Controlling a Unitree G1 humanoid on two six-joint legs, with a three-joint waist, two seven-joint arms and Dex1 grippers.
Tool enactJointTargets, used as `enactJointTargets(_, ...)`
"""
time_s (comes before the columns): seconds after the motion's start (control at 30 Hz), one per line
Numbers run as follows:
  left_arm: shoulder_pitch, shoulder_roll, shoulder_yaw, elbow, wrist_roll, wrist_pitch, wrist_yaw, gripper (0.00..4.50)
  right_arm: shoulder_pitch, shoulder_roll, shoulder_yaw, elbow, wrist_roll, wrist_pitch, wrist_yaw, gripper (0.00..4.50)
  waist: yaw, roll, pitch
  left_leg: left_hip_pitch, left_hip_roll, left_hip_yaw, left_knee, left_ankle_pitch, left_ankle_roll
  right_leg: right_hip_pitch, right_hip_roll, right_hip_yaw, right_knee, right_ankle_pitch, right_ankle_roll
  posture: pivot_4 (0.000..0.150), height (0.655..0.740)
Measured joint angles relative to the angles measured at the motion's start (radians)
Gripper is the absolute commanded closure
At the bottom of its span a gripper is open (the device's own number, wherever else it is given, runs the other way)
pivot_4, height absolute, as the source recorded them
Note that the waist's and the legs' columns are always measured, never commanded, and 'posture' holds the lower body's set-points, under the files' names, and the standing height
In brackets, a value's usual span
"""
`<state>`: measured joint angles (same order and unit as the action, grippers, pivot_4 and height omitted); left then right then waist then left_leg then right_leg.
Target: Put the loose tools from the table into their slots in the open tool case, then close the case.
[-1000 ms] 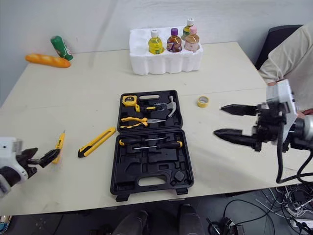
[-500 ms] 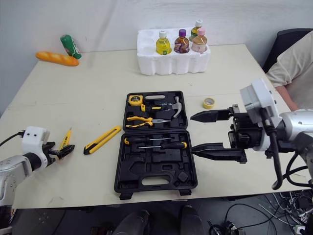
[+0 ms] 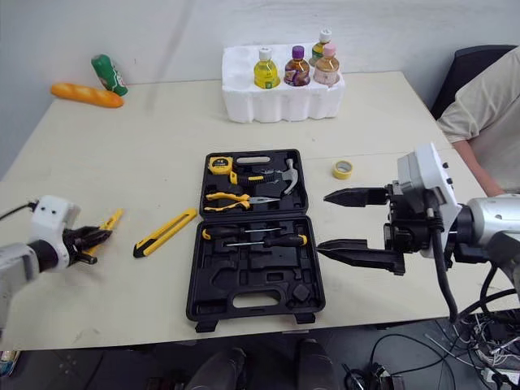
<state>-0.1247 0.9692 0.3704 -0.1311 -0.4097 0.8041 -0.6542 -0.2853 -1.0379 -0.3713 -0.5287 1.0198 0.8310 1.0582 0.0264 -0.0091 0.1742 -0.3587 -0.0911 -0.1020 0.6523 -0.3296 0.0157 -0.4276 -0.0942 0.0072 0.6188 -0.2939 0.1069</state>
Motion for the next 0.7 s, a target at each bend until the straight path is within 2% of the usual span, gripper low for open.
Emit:
enactJointTargets(0.07,-0.033,0.054,-0.021,-0.082,-0.037,-0.049,-0.119,4.0,0.028,0.0,-0.024,-0.014,0.006,0.002,-0.015,0.0,0.001,0.001,0.0,0.0,-0.001,0.001,0.0,0.0,0.001,0.0,-0.001,0.0,-0.002,0.0,0.0,0.15,0.7374)
enactJointTargets(0.13,-0.073,0.06,-0.058,-0.142,-0.07,-0.068,-0.188,4.0,0.045,0.001,-0.031,-0.03,0.012,0.003,-0.031,0.0,0.003,0.001,0.0,-0.001,-0.001,0.0,-0.001,0.0,0.001,0.001,-0.001,-0.001,-0.003,0.0,0.0,0.15,0.7374)
enactJointTargets(0.33,-0.266,0.053,-0.357,-0.277,-0.136,-0.034,-0.367,4.0,0.167,0.029,-0.065,-0.112,0.024,0.006,-0.104,0.0,0.003,0.001,0.001,-0.003,0.0,-0.001,0.0,0.0,0.001,0.0,0.001,-0.002,-0.004,0.001,0.001,0.15,0.7374)
enactJointTargets(0.37,-0.365,0.038,-0.459,-0.275,-0.11,-0.012,-0.395,4.0,0.217,0.031,-0.087,-0.141,0.024,0.006,-0.123,0.0,0.002,0.001,0.001,-0.003,0.0,-0.001,0.001,0.0,0.001,0.0,0.001,-0.002,-0.003,0.001,0.001,0.15,0.7374)
enactJointTargets(0.47,-0.523,-0.004,-0.637,-0.23,-0.034,0.034,-0.429,4.0,0.284,0.039,-0.099,-0.192,0.022,0.005,-0.158,0.0,-0.001,0.0,0.001,-0.003,-0.001,0.001,0.003,0.001,0.002,0.0,0.001,-0.001,-0.001,0.001,0.003,0.15,0.7374)
enactJointTargets(0.7,-0.661,-0.09,-0.876,-0.188,0.078,0.094,-0.471,4.0,0.366,0.075,-0.107,-0.278,0.02,-0.003,-0.254,0.0,-0.003,-0.002,0.002,-0.003,0.0,0.001,0.005,0.001,0.002,0.0,0.002,0.0,0.001,0.001,0.003,0.15,0.7374)
